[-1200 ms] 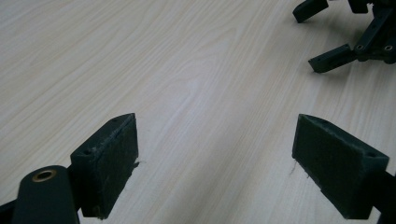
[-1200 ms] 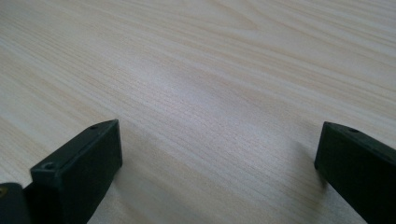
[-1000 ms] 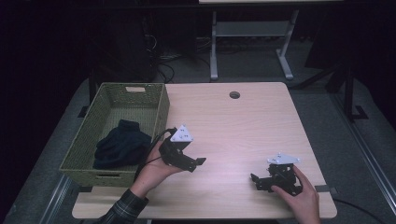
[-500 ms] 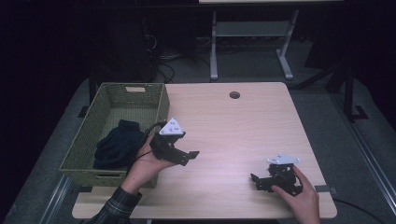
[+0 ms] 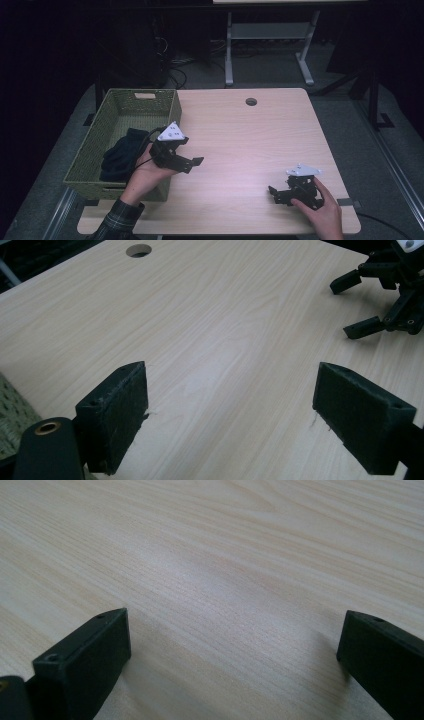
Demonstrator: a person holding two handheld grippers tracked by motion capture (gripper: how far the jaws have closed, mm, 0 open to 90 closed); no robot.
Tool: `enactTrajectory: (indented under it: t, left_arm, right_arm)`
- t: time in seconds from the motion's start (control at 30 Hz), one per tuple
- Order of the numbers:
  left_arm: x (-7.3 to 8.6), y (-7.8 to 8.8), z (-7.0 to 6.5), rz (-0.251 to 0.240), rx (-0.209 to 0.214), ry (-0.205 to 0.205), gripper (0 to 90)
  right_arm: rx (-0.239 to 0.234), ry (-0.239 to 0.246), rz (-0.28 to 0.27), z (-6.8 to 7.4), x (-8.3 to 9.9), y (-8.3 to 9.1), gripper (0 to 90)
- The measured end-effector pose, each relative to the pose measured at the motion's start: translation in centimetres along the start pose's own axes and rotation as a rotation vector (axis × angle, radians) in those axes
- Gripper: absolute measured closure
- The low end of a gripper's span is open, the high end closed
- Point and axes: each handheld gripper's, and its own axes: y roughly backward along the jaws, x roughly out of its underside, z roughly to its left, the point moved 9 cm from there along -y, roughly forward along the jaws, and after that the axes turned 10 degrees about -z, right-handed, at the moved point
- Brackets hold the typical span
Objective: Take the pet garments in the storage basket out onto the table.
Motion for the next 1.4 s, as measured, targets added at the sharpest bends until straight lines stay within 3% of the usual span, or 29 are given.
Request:
enactTrajectory:
  t: [0.67, 1.17, 1.4]
  left_arm:
    - [0.6, 2.1, 2.3, -0.016, -0.057, 0.036, 14.3]
    - [1.1, 4.6, 4.6, -0.040, -0.121, 0.071, 14.3]
    - [2.2, 6.1, 6.1, -0.027, -0.153, 0.088, 14.3]
  right_arm:
    - [-0.002, 0.001, 0.000, 0.0, 0.0, 0.0, 0.5]
    - [-0.004, 0.002, 0.000, 0.0, 0.0, 0.0, 0.5]
    - [-0.005, 0.003, 0.001, 0.0, 0.0, 0.1, 0.4]
